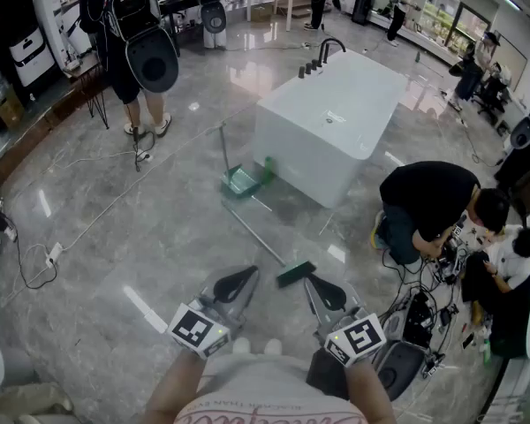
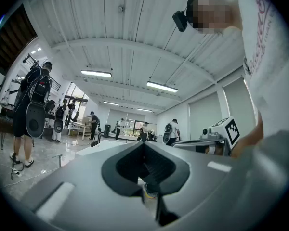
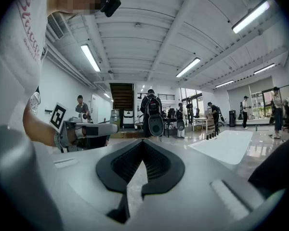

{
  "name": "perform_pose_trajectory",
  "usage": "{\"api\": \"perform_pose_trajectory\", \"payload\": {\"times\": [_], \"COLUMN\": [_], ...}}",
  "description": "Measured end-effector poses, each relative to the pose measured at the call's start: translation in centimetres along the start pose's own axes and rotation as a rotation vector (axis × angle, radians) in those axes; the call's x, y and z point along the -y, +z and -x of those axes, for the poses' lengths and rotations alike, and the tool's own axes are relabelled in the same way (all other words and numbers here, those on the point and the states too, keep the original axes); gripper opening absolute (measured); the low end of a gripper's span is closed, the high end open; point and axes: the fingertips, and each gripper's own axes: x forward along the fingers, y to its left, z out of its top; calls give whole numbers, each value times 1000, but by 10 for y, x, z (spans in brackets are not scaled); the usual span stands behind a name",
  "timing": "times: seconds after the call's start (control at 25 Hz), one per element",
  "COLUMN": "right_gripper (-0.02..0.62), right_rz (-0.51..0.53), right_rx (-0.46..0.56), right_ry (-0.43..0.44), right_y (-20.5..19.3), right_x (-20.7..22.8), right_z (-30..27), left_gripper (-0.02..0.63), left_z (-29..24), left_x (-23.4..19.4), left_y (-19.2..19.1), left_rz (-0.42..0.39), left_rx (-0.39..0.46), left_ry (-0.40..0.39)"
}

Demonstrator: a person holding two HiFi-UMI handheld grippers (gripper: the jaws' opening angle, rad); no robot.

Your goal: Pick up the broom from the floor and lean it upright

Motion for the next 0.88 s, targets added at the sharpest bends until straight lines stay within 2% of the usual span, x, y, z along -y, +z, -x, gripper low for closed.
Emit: {"api": "perform_pose_trajectory", "payload": {"times": [0.4,0.88], "right_gripper": [0,2], "right_rz": [24,1], "right_rx": [0,7], "right_ry": [3,-9], "right_y": [3,1], "right_x": [-5,-7], "right_z": [5,9], "left_gripper": [0,0], "left_z": [2,4], "left_x": [5,11], "left_y": [5,4], "left_rz": [-12,-12], "left_rx": [3,-5], "left_ry": [-7,-14]}}
